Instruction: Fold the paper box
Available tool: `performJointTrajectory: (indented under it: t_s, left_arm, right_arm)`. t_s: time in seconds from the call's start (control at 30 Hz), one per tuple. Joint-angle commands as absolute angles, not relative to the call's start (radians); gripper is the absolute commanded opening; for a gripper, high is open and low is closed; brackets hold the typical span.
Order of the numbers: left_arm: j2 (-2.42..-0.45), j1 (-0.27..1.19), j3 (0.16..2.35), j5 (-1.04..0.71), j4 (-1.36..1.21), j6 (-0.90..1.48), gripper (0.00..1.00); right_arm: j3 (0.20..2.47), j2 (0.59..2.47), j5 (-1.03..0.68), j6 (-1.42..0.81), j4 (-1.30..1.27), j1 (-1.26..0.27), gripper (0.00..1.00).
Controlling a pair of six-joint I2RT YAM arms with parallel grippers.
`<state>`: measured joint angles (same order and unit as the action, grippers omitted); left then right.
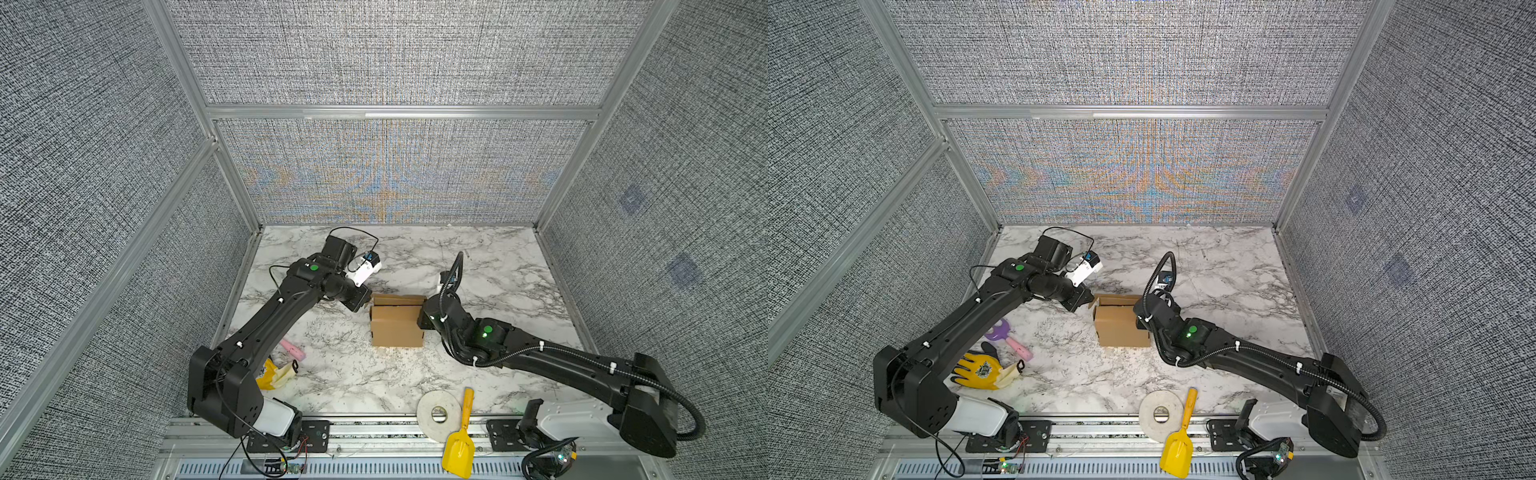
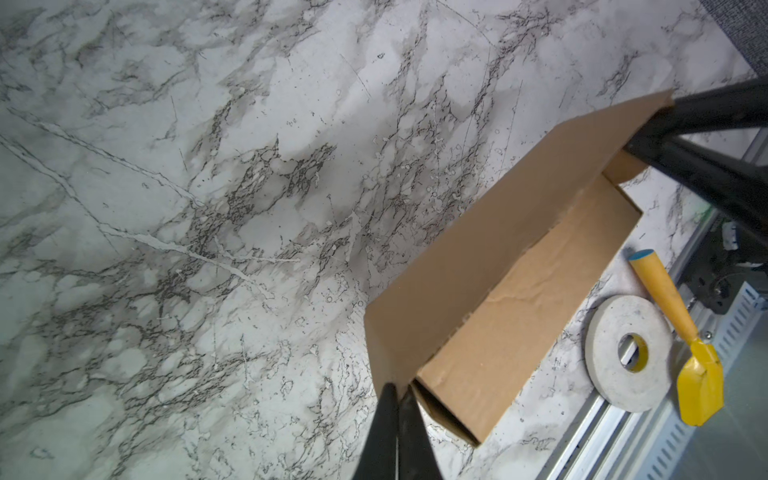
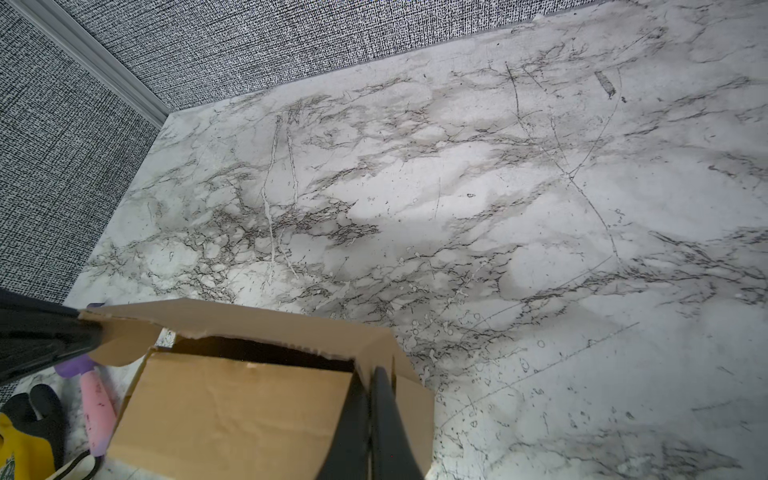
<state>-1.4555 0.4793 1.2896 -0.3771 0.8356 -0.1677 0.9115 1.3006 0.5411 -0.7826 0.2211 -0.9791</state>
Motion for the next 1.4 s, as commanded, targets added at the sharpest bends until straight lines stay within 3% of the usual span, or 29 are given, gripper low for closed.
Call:
performJointTrajectory:
  t_s: [0.0,0.13,0.27,0.43,0.93,1.37]
  left_arm:
    - [-1.46,0.479,1.292,-0.456,0.824,-0.08,0.04]
    - [-1.465,0.477,1.302,-0.444,0.834,-0.08,0.05]
    - [-1.467,0.476,1.284,-0.396,0.829,-0.103,0.17]
    - [-1.459,0.474,1.254,-0.378,0.817,-0.109,0.2]
    - [-1.449,0.474,1.291,-0.419,0.864,-0.083,0.02]
    - [-1.455,0.474,1.25,-0.528,0.795,0.044,0.02]
  right_arm:
    - [0.908,1.312,0.482,-0.804,0.359,-0.982,0.0]
    - [0.908,1.316,0.483,-0.805,0.359,-0.983,0.0]
    - [0.908,1.314,0.483,-0.803,0.362,-0.983,0.0]
    - [0.913,1.31,0.483,-0.803,0.368,-0.983,0.0]
    - [0.917,1.319,0.482,-0.807,0.377,-0.982,0.0]
    - [0.917,1.334,0.483,-0.817,0.382,-0.989,0.0]
